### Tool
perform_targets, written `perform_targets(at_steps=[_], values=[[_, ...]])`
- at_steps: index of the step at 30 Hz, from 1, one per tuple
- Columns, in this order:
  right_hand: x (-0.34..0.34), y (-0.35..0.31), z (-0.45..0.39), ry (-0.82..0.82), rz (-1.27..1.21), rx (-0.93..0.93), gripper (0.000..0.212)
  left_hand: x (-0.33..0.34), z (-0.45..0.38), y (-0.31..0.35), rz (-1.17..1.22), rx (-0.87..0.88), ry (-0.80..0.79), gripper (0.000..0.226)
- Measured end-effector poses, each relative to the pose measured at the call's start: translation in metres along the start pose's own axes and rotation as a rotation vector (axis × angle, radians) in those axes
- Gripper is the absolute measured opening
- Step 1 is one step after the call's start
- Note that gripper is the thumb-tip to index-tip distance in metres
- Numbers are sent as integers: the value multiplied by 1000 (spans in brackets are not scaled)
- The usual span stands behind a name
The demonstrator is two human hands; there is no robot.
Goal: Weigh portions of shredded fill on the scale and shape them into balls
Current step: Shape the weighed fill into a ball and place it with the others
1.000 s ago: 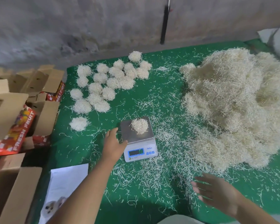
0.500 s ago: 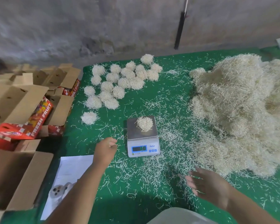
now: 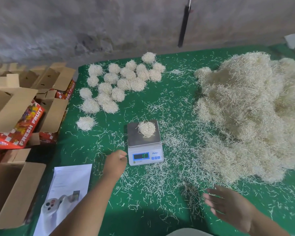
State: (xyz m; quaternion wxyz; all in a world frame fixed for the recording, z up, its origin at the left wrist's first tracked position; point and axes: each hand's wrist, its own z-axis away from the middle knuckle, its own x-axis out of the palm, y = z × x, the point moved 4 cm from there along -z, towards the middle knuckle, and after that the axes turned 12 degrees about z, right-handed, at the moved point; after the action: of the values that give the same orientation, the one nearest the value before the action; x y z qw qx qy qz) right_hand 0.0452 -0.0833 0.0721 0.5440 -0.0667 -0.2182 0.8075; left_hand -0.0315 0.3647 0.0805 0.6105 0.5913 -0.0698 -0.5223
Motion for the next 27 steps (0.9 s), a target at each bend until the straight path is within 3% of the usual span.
perform_targets(at_steps=[4, 10, 16, 19, 27], values=[[14, -21, 5, 110, 166, -36, 37, 26, 12, -65, -223, -89, 53, 42], [111, -148, -14, 358, 798, -481, 13, 78, 26, -167, -508, -193, -4, 76], [234, -244, -109, 281, 1292, -843, 59, 96, 28, -192, -583, -57, 136, 78], [265, -258, -162, 271, 1532, -878, 77, 100, 24, -194, -589, -71, 150, 77], [244, -256, -219, 314, 1344, -934, 60, 105, 19, -207, -608, -1, 329, 84]])
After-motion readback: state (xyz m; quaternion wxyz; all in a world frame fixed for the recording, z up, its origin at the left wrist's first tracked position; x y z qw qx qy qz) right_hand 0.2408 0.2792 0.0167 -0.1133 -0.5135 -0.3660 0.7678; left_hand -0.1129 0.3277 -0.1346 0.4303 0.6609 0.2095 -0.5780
